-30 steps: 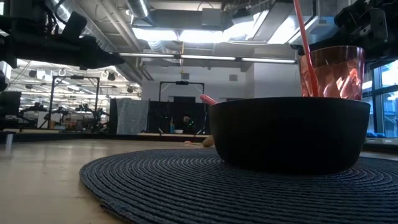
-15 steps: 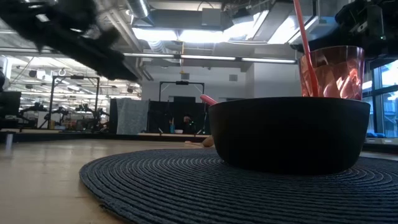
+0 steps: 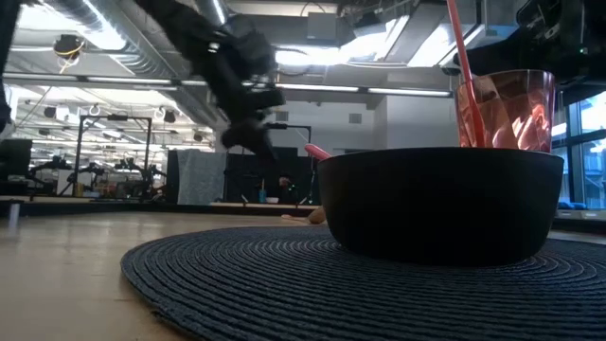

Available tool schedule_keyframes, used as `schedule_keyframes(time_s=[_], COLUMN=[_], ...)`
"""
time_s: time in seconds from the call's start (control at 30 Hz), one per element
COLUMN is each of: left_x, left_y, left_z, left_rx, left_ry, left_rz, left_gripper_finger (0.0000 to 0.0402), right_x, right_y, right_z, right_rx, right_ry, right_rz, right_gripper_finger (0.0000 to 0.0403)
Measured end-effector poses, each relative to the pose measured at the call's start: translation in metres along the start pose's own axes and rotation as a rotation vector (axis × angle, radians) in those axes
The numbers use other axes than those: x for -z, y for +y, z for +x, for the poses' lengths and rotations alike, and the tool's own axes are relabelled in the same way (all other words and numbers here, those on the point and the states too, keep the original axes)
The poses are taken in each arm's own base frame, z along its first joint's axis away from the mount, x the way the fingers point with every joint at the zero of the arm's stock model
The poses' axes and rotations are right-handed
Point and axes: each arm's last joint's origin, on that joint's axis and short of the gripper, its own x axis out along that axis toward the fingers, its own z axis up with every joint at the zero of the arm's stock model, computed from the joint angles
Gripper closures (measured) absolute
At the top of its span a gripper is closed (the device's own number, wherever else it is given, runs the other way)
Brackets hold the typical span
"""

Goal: Pick & Place Utensil
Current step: Put the orange spoon into the black bowl on the black placemat

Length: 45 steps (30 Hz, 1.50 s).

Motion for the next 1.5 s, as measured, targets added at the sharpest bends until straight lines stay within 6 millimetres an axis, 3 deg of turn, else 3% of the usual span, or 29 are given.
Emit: schedule_keyframes(time_s=[0.27, 0.57, 0.7, 0.93, 1.13, 1.37, 1.5], left_x=[-0.034, -0.047, -0.044, -0.019, -0.017, -0.026, -0.031], left_y=[0.028, 0.043, 0.040, 0.015, -0.004, 0.004, 0.006], left_z=[0.028, 0.044, 0.041, 0.049, 0.052, 0.054, 0.057], left_rx=[0.350, 0.133, 0.088, 0.206, 0.528, 0.526, 0.472], left_ry=[-0.151, -0.139, -0.029, 0.323, 0.157, -0.063, -0.084], left_rz=[0.089, 0.065, 0.002, 0.308, 0.369, 0.412, 0.414], left_gripper_finger=[0.0399, 0.0400, 0.0399, 0.0399, 0.0393, 0.0347, 0.0309], right_x=[0.002, 0.002, 0.001, -0.012, -0.013, -0.010, -0.009], right_y=[0.000, -0.003, -0.003, -0.004, -0.004, -0.003, -0.003], right_z=[0.000, 0.000, 0.000, -0.001, -0.001, -0.001, -0.001], right_rx=[-0.001, 0.094, 0.094, 0.112, 0.111, 0.106, 0.105], right_ry=[0.023, 0.033, 0.017, -0.112, -0.119, -0.095, -0.087], right_rz=[-0.033, -0.144, -0.134, -0.120, -0.111, -0.087, -0.086], right_gripper_finger=[0.0386, 0.0386, 0.0386, 0.0386, 0.0386, 0.0386, 0.0386])
